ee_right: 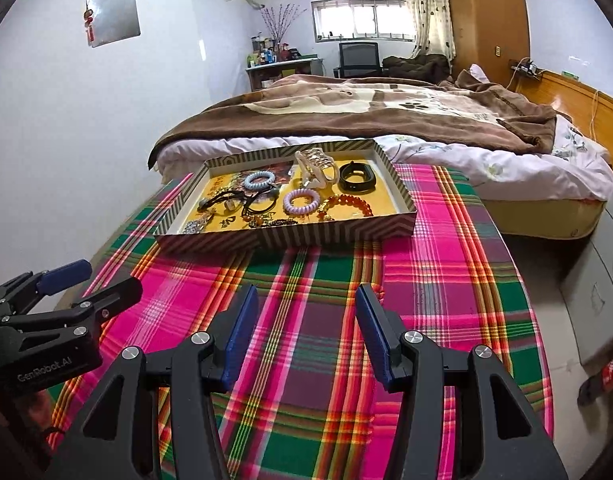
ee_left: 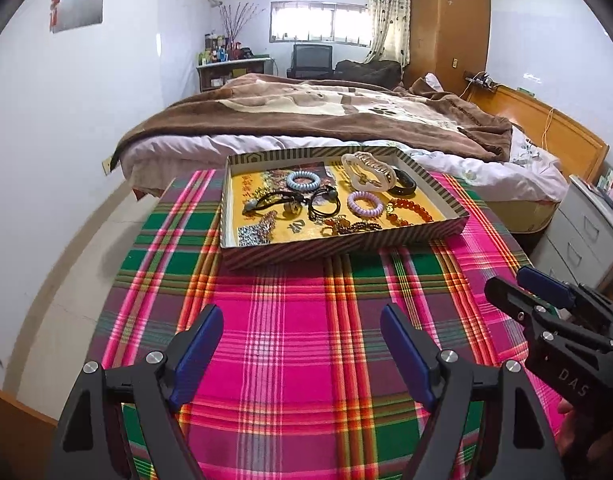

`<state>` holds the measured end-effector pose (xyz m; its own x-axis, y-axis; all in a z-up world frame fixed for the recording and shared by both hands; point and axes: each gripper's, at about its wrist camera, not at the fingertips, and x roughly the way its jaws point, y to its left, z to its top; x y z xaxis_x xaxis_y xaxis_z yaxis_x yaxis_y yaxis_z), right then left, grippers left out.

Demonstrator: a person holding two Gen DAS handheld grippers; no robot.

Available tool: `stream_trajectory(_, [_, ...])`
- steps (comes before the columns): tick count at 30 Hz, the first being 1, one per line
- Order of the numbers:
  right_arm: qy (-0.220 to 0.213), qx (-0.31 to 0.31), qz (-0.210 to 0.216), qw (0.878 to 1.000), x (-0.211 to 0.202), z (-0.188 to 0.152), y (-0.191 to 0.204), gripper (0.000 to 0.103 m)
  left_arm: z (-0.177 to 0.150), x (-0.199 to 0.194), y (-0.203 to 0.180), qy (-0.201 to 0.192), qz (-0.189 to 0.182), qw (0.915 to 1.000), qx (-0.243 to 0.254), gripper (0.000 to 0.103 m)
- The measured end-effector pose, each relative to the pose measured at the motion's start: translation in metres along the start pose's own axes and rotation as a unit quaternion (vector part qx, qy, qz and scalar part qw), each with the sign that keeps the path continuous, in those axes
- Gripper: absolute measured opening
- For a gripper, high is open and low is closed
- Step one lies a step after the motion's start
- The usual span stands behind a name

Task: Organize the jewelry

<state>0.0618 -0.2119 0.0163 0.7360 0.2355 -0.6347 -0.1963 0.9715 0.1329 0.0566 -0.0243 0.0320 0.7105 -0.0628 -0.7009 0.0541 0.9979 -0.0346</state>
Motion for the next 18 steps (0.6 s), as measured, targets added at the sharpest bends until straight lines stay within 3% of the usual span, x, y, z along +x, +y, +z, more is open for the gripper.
stream_trajectory(18, [-0.005,0.003,0.000,1.000,-0.0029,-0.0018,0.0029,0.051,-0.0022,-0.0016,0.0028,-0.002,0.003,1.0000,-0.006,0.080])
